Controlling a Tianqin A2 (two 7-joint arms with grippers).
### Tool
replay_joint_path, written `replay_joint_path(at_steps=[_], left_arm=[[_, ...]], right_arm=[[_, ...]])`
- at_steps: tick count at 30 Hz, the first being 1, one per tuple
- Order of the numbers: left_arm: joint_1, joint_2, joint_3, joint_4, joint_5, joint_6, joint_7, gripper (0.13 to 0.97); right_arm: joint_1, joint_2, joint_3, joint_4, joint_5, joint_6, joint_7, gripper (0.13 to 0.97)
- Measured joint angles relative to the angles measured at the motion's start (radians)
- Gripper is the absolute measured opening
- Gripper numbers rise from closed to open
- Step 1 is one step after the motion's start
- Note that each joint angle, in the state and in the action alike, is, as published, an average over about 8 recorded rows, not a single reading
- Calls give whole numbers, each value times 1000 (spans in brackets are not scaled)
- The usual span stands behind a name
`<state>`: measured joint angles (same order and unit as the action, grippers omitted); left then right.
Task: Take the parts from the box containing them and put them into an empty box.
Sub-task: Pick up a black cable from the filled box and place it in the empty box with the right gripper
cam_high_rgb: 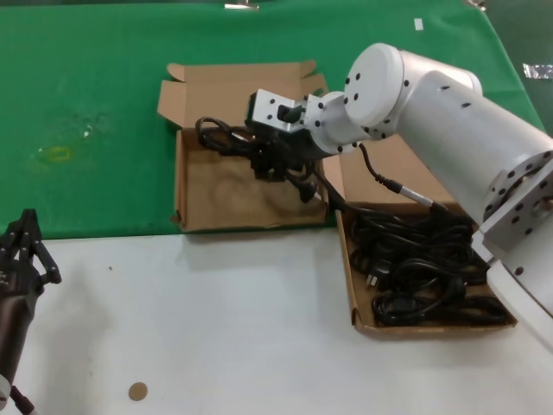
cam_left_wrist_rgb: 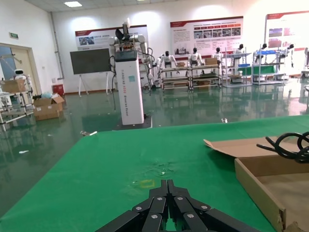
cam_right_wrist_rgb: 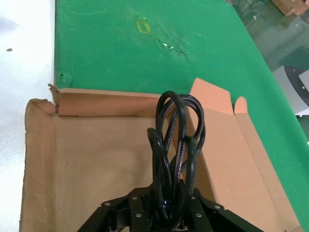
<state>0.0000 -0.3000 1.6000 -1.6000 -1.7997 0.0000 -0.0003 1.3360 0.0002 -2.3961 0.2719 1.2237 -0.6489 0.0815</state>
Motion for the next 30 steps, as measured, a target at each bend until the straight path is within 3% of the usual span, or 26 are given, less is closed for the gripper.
replay_joint_path(at_steps=[10, 19, 27, 30], left_arm=[[0, 0, 0, 0, 0, 0, 0, 152], [0, 0, 0, 0, 0, 0, 0, 152], [0, 0, 0, 0, 0, 0, 0, 152], [0, 0, 0, 0, 0, 0, 0, 153]], right_arm=[[11, 0, -77, -11, 72, 16, 3, 263], [19, 0, -129, -20, 125, 32, -1, 413], [27, 0, -118, -14, 122, 36, 3, 628], [28, 0, -114, -12, 119, 38, 4, 628]])
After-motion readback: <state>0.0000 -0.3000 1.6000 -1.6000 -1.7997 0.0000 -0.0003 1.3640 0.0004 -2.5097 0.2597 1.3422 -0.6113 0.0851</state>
